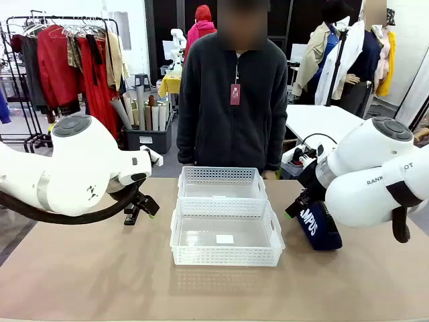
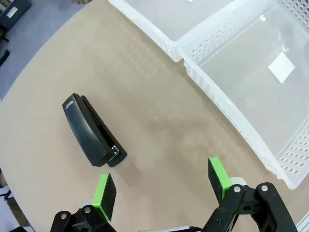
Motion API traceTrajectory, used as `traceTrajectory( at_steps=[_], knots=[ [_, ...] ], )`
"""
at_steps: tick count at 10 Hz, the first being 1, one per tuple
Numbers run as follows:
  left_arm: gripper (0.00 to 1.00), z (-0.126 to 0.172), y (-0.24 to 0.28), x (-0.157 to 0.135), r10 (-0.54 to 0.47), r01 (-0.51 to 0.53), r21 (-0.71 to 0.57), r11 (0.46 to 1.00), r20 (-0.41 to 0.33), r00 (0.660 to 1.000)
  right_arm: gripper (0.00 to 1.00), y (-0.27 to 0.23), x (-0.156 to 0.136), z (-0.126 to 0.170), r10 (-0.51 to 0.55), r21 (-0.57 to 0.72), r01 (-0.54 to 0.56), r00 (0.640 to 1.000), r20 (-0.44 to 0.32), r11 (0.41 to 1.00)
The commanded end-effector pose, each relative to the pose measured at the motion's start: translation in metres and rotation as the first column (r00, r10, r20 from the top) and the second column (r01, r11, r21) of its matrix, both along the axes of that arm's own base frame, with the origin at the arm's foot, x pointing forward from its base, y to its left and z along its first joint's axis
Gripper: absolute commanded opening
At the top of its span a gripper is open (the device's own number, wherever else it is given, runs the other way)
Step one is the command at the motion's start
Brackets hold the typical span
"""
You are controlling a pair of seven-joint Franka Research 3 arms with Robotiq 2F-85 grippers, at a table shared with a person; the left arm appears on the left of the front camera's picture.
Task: Distribute items into two baskets.
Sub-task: Pick up the Pencil pouch that the person points to.
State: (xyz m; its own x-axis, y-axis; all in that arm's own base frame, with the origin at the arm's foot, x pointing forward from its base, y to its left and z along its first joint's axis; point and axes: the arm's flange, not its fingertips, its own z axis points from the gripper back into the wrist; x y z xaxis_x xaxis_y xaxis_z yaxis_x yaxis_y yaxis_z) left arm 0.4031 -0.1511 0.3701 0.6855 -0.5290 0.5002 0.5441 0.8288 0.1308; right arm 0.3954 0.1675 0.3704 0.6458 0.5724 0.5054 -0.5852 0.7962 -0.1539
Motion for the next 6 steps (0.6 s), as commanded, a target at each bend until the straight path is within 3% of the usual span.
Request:
traceTrajectory(
  at_steps=[1, 6],
  knots=[
    [1.0, 0.0003, 0.0, -0.0001, 0.0, 0.0, 0.0, 1.0, 0.001, 1.0, 1.0, 0.0, 0.0, 0.0, 0.0, 0.0, 0.0, 1.0, 0.0, 1.0],
    [1.0, 0.0003, 0.0, -0.0001, 0.0, 0.0, 0.0, 1.0, 0.001, 1.0, 1.0, 0.0, 0.0, 0.0, 0.0, 0.0, 0.0, 1.0, 0.0, 1.0]
  ],
)
